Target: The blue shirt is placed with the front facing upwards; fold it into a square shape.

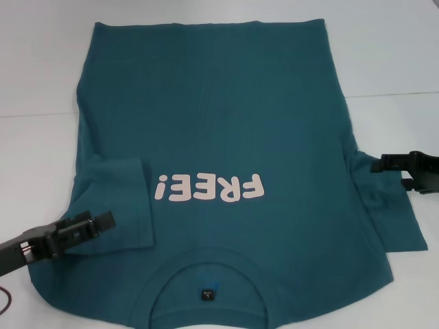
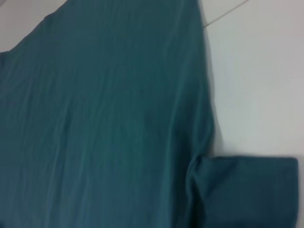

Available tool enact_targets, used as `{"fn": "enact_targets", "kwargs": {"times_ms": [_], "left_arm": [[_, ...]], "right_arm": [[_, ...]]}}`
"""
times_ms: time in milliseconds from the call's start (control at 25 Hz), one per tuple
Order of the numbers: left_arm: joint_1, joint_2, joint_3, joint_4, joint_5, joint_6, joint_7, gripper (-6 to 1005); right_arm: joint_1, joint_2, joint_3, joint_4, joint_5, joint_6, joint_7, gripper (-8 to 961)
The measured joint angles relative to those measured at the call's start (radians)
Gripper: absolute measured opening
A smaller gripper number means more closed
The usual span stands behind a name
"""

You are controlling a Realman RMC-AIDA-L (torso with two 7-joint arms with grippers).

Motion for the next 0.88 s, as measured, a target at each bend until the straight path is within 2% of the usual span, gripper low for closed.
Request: {"fn": "enact_targets", "kwargs": {"times_ms": [200,480,880], "left_arm": [[-0.001,0.0,0.0,0.0,0.0,-0.006,-0.001,950],[-0.002,0.0,0.0,0.0,0.0,-0.007,-0.002,949],[-0.003,0.0,0.0,-0.009,-0.007,-0.022,-0.003,950]], "right_arm": [[-0.009,-0.009,0.0,-0.006,0.0,-0.013,0.007,876],[-0.009,-0.01,-0.004,-0.007,-0.005,-0.016,0.007,872],[0.002,0.002,-0.002,-0.003,-0.008,-0.014,-0.001,866]]}}
